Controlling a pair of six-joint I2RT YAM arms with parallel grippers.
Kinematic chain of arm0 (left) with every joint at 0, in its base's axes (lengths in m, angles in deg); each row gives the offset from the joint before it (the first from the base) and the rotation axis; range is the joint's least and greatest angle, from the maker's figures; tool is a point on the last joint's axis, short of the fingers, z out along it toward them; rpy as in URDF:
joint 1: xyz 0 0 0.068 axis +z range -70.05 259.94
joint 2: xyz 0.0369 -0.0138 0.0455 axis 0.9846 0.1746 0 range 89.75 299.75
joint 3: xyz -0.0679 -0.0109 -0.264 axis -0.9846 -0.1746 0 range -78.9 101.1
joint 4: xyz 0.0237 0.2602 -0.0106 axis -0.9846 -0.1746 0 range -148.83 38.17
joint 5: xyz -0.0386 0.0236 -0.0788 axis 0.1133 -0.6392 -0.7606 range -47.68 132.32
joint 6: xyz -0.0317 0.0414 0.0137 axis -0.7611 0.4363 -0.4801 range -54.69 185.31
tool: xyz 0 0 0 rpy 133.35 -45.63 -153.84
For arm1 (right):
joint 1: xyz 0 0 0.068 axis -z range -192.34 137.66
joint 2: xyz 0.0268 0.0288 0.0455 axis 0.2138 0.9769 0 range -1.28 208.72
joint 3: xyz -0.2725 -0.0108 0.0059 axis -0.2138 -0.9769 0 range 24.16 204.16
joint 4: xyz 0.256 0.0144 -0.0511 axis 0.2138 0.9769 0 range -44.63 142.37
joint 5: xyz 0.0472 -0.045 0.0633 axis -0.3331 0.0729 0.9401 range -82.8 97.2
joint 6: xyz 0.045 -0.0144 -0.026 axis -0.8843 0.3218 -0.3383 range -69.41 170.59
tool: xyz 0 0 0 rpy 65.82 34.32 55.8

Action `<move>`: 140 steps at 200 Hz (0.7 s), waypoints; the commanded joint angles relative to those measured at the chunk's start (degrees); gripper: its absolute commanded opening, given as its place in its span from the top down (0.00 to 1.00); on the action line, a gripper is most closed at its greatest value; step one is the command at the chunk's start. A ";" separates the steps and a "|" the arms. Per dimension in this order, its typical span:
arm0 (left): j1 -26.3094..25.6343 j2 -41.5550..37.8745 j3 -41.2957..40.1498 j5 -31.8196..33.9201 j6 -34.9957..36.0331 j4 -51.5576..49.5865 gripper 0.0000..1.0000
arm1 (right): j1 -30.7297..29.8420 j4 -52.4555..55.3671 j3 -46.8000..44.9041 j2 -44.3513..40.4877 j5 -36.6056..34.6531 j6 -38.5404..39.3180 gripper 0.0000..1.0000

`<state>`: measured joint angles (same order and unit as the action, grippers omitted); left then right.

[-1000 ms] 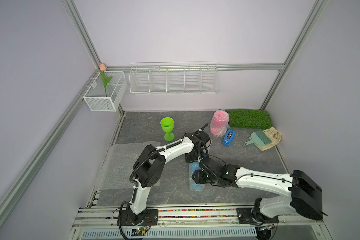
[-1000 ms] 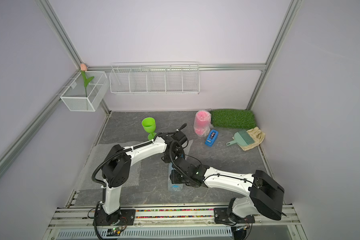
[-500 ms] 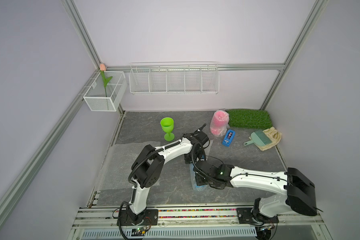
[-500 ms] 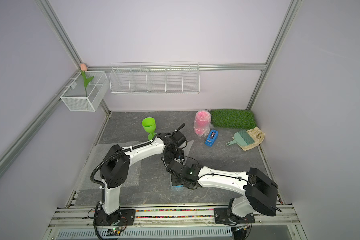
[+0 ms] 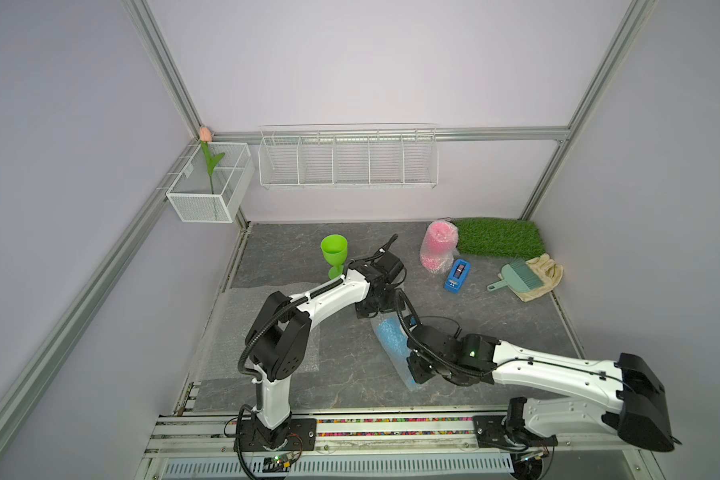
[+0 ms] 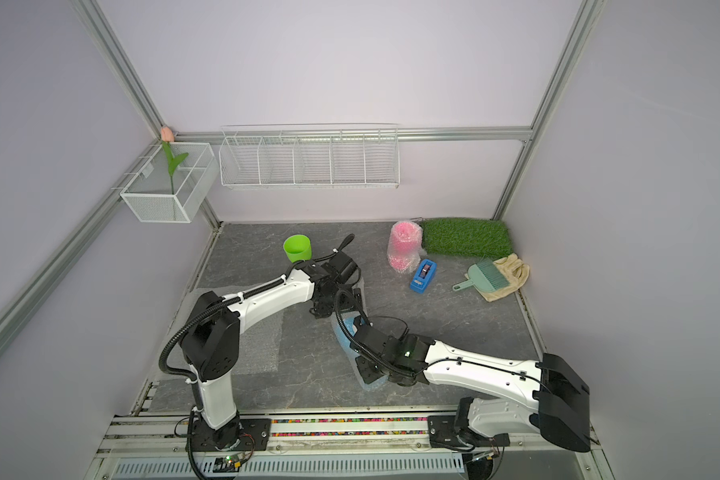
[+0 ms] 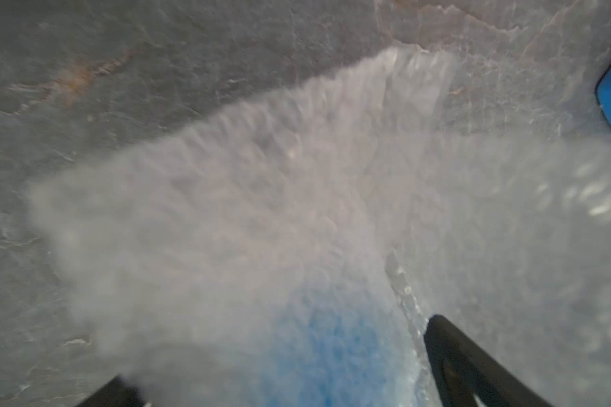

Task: Wrap wine glasses in bubble wrap
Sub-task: Adjust the bubble wrap at the center of the board.

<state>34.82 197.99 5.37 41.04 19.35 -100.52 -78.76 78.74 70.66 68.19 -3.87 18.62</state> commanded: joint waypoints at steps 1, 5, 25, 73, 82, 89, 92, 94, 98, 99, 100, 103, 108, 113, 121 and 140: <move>1.71 -2.23 -2.93 1.78 1.00 0.29 0.00 | 0.60 2.59 -1.63 -2.79 0.83 8.80 0.93; 2.06 -2.60 -3.45 1.74 1.02 0.46 0.00 | 0.89 2.87 -1.74 -3.08 1.15 9.40 0.93; 3.56 -3.93 -6.93 1.23 1.53 1.59 0.00 | 2.11 3.93 -2.14 -4.22 2.01 11.93 0.93; 6.64 -4.57 -14.49 -0.64 2.36 5.09 0.07 | 2.66 3.46 -3.39 -7.33 1.81 18.98 0.93; 7.29 -5.12 -16.09 -0.78 2.36 5.67 0.08 | 3.08 3.67 -3.52 -7.42 1.45 19.71 0.93; 7.81 -5.67 -17.43 -0.80 2.42 6.04 0.09 | 3.81 3.86 -3.52 -7.38 1.74 20.28 0.93; 8.04 -5.94 -17.95 -0.79 2.51 6.24 0.09 | 4.08 3.90 -3.52 -7.35 1.95 20.52 0.93; 8.21 -6.10 -18.41 -0.78 2.57 6.35 0.09 | 4.31 3.94 -3.52 -7.27 2.13 20.62 0.93; 8.51 -6.38 -19.20 -0.81 2.62 6.53 0.09 | 4.86 3.91 -3.52 -7.16 2.46 20.86 0.93; 8.58 -6.51 -19.39 -0.78 2.62 6.56 0.09 | 5.05 3.95 -3.52 -7.12 2.55 20.92 0.93; 8.66 -6.58 -19.53 -0.80 2.62 6.62 0.10 | 5.19 3.93 -3.57 -7.05 2.68 20.99 0.93; 8.90 -6.96 -20.14 -0.81 2.70 6.73 0.09 | 5.59 3.85 -3.53 -6.95 3.05 21.15 0.93; 9.30 -7.48 -21.09 -0.78 2.79 6.92 0.10 | 6.25 3.62 -3.46 -6.81 3.59 21.54 0.93; 9.86 -8.06 -22.07 -0.79 2.99 7.02 0.10 | 6.74 3.36 -3.56 -6.64 4.32 22.15 0.93; 10.58 -9.24 -23.35 -0.45 3.36 7.03 0.10 | 7.28 2.62 -3.60 -6.38 5.14 23.35 0.93; 12.41 -12.55 -25.34 1.16 5.28 5.81 0.10 | 8.06 0.59 -4.43 -5.98 4.13 27.34 0.93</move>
<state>45.05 189.16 -17.69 39.49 22.61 -93.90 -71.76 81.38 67.99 61.77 -0.33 39.58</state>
